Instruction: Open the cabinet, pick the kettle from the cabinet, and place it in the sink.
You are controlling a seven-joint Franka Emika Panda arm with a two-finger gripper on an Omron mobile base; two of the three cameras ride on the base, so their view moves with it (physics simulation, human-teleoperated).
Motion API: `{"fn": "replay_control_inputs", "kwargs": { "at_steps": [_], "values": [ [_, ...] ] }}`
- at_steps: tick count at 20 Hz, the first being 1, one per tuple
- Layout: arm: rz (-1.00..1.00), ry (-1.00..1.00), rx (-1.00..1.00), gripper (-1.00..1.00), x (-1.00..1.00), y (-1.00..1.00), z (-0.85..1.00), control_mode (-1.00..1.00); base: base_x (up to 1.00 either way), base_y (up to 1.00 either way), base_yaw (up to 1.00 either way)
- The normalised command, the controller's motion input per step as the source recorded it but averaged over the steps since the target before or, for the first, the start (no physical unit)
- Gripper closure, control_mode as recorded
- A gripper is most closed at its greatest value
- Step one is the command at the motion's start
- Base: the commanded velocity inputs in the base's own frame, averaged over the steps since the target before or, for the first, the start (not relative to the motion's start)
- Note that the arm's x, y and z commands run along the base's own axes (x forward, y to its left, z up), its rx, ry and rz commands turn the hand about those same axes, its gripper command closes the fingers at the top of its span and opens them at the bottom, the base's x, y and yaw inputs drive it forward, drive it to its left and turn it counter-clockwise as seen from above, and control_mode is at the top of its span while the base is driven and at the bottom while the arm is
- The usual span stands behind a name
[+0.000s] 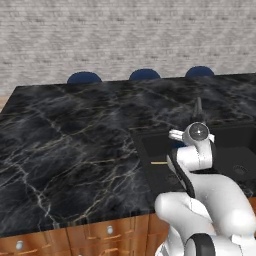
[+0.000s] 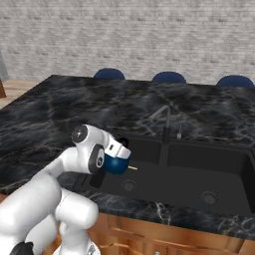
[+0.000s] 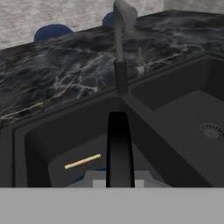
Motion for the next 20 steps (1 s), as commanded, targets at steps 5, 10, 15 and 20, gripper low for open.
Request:
{"fn": "replay_control_inputs", "kwargs": {
  "at_steps": [5, 10, 15, 20],
  "values": [
    [0.14, 0.0, 0.0, 1.0, 0.02, -0.28, -0.2, -1.0, 0.0, 0.0, 0.0],
    [0.23, 0.0, 0.0, 1.0, 0.04, -0.25, -0.17, -1.0, 0.0, 0.0, 0.0],
    [0.23, 0.0, 0.0, 1.0, 0.0, -0.09, -0.24, -1.0, 0.0, 0.0, 0.0],
    [0.16, 0.0, 0.0, 1.0, 0.03, 0.0, -0.19, -1.0, 0.0, 0.0, 0.0]
  ]
}}
